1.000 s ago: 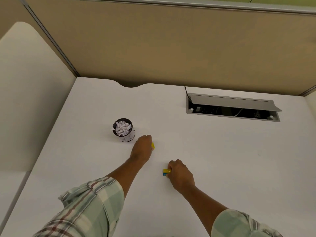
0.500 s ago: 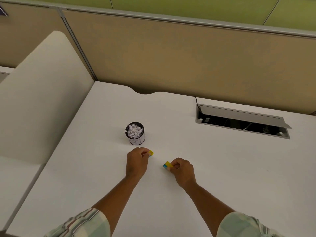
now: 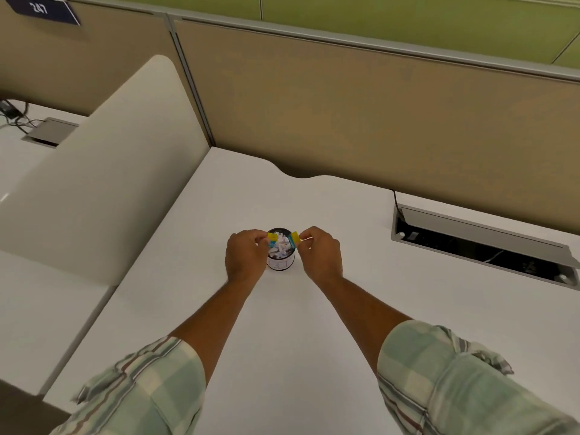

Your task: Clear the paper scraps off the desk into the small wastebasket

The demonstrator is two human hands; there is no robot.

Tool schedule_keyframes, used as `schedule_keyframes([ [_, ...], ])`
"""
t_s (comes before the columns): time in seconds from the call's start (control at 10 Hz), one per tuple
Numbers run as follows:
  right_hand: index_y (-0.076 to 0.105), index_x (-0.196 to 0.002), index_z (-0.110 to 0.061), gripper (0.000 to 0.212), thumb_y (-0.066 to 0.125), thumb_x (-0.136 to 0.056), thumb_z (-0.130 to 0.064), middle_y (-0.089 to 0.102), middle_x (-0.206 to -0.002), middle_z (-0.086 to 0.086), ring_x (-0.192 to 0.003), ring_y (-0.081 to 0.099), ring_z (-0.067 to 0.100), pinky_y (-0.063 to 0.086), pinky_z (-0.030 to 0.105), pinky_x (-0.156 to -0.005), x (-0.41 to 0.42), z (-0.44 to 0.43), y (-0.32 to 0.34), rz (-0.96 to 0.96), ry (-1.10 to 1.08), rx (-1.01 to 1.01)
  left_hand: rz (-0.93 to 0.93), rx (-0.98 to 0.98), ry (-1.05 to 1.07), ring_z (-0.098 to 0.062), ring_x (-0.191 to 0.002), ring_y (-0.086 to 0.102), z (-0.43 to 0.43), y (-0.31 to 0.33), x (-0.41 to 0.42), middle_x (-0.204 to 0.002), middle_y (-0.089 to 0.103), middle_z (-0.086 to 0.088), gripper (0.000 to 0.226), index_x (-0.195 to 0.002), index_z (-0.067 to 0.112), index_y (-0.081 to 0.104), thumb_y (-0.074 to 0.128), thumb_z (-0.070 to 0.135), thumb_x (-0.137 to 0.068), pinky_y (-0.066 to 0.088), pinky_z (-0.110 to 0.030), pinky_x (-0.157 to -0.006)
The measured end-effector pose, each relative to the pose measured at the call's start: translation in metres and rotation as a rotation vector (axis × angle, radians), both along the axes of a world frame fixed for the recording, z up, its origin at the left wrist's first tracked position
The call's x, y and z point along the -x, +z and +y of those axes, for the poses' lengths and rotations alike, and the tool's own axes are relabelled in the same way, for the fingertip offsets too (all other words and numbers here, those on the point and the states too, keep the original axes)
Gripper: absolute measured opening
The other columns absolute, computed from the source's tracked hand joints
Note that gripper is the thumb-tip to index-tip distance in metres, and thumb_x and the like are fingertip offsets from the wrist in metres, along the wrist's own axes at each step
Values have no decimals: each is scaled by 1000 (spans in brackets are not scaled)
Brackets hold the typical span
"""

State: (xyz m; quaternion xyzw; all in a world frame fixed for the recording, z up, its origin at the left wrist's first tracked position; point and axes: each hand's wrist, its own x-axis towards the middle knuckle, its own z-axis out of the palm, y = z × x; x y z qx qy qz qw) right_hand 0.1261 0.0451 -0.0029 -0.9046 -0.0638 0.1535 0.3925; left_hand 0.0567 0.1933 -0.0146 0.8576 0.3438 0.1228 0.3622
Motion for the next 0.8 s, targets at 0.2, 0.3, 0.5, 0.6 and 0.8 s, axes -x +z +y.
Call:
schedule_keyframes([
  [0.2,71,-90,-20,11,60,-92,-21,73,-87,0,-77,68,19,61,36,-67,-8,29,-7,-72,130,171,182,-75,-46,-24,-84,72,7,0,-15,-91,80,-3,18,-94,17,82,66,17,-87,62,-41,-76],
  [0.3,72,-86,-21,17,55,-89,-16,71,-86,1,-75,66,20,57,31,-61,-9,34,-19,-71,134,251,242,-147,-47,-23,-79,71,6,-4,-20,-85,79,-2,17,-93,20,82,66,19,-86,62,-40,-72],
  [0.5,75,-98,-23,21,54,-94,-24,65,-101,4,-87,65,24,57,33,-69,-12,29,-26,-84,190,336,332,-391,-152,-23,-84,67,8,-10,-24,-88,75,-3,22,-94,20,81,58,22,-92,57,-38,-73],
  [0.6,74,-102,-22,24,50,-97,-27,61,-105,6,-90,63,24,57,36,-71,-13,26,-24,-103,244,320,347,-425,-182,-24,-90,66,7,-10,-25,-95,73,-4,21,-100,20,79,60,27,-94,55,-36,-76],
  [0.8,64,-123,-20,28,46,-102,-25,58,-121,6,-110,60,24,54,37,-89,-7,-5,-22,-142,266,207,319,-499,-182,-24,-99,60,-2,-11,-12,-103,67,-3,28,-105,21,72,56,42,-96,48,-39,-83],
])
